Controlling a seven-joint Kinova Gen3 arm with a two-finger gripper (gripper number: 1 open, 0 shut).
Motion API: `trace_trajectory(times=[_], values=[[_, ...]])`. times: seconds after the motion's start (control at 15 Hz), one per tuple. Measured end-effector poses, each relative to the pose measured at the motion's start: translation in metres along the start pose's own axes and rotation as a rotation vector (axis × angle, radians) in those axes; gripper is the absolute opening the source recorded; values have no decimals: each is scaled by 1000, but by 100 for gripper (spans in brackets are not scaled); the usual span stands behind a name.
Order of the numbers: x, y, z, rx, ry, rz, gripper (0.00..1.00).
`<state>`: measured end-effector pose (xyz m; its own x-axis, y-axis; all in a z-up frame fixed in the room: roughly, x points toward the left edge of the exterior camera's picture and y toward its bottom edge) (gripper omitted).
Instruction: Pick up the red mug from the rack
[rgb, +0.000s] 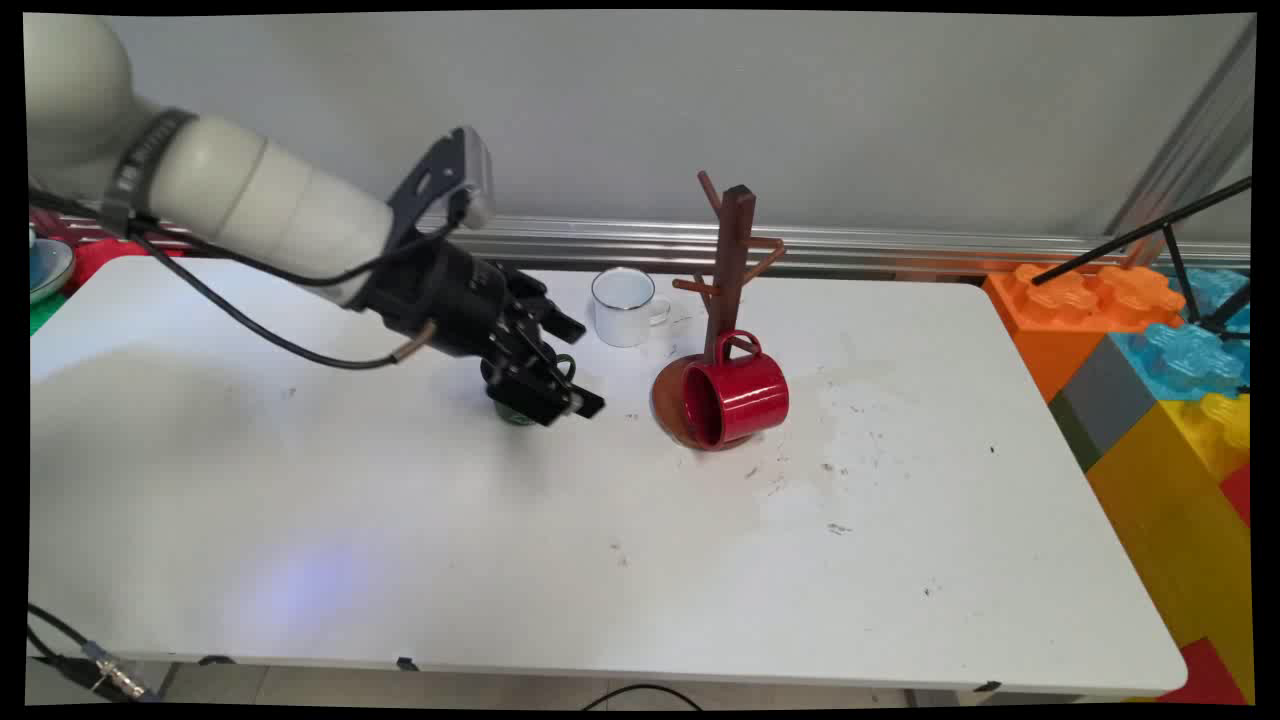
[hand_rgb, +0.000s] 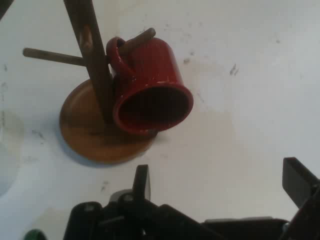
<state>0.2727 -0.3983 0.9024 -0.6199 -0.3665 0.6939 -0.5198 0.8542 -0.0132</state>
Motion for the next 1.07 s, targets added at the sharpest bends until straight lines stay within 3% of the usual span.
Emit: trace_trajectory(times=[0.4, 1.07], values=[[-5, 21, 46, 15, 82, -151, 100], [-17, 37, 121, 53, 162, -328, 100]])
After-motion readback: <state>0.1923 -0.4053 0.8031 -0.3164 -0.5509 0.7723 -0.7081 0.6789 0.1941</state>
